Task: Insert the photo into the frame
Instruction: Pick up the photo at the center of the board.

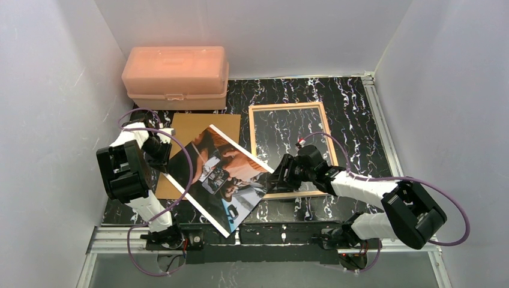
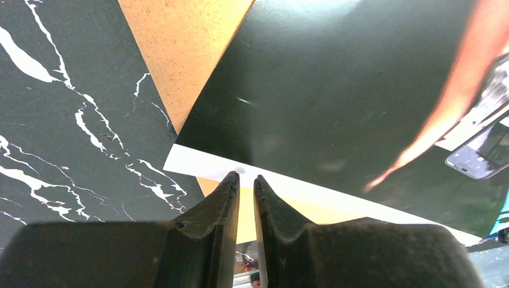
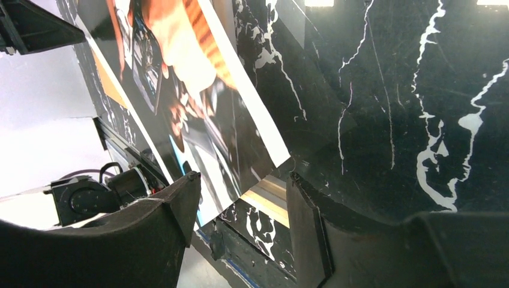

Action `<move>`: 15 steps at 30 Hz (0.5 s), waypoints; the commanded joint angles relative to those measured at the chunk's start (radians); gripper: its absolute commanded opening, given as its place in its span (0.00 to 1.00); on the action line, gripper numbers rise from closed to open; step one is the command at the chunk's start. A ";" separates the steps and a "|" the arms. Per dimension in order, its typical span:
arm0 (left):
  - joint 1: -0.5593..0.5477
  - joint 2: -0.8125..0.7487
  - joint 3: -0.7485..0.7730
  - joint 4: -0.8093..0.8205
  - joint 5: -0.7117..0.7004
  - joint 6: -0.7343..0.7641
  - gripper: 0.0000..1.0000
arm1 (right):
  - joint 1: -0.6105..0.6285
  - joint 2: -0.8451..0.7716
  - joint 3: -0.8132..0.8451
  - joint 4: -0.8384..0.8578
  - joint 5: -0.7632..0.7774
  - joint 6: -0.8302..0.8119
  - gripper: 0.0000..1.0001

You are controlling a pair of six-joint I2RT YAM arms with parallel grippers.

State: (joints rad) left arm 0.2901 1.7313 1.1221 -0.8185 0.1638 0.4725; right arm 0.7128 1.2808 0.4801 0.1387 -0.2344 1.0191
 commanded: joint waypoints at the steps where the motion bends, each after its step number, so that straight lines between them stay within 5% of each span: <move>1: -0.006 -0.003 -0.009 -0.021 -0.009 0.017 0.14 | -0.004 0.009 -0.003 0.077 0.008 0.017 0.61; 15: -0.008 -0.002 -0.018 -0.018 -0.009 0.023 0.13 | -0.010 0.055 -0.038 0.229 -0.022 0.085 0.55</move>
State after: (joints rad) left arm 0.2859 1.7313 1.1187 -0.8165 0.1631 0.4786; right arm 0.7109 1.3243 0.4736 0.2569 -0.2405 1.0649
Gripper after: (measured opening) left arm 0.138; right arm 0.558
